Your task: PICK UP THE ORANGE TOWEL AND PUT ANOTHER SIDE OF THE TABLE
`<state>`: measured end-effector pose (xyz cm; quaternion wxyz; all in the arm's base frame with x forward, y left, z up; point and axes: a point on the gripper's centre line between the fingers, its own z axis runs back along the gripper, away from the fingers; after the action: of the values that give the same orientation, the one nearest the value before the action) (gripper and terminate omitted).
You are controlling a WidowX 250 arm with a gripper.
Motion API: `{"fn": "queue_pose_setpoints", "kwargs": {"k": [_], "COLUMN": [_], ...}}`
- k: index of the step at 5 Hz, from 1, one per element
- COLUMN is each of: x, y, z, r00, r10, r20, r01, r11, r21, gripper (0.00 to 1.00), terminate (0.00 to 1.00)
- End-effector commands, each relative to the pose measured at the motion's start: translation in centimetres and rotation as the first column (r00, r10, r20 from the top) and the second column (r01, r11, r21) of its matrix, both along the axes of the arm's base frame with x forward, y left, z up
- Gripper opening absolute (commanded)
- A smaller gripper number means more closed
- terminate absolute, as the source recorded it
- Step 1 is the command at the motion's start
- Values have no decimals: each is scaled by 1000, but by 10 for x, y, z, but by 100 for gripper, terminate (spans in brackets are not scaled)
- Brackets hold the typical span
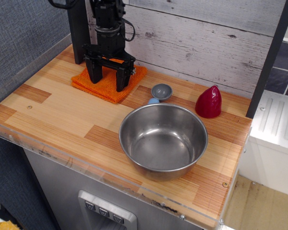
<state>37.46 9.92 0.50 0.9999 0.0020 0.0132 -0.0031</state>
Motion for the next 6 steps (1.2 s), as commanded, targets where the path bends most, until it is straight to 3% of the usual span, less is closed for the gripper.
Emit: {"fn": "queue_pose_setpoints", "kwargs": {"k": [1, 2, 4, 5, 6], "x": [-41, -63, -113, -121, -116], "y": [-25, -25, -28, -36, -42], "z": [5, 18, 33, 42, 62], "r00": [999, 1000, 999, 1000, 999], "r10": [-17, 16, 38, 24, 13], "r20": [-34, -12, -19, -6, 47], "r01": [15, -17, -40, -24, -10], "r11": [998, 997, 996, 997, 998], "r21": [-67, -72, -78, -78, -62], "gripper": [100, 100, 100, 100, 100], "terminate": [0, 0, 0, 0, 0]}}
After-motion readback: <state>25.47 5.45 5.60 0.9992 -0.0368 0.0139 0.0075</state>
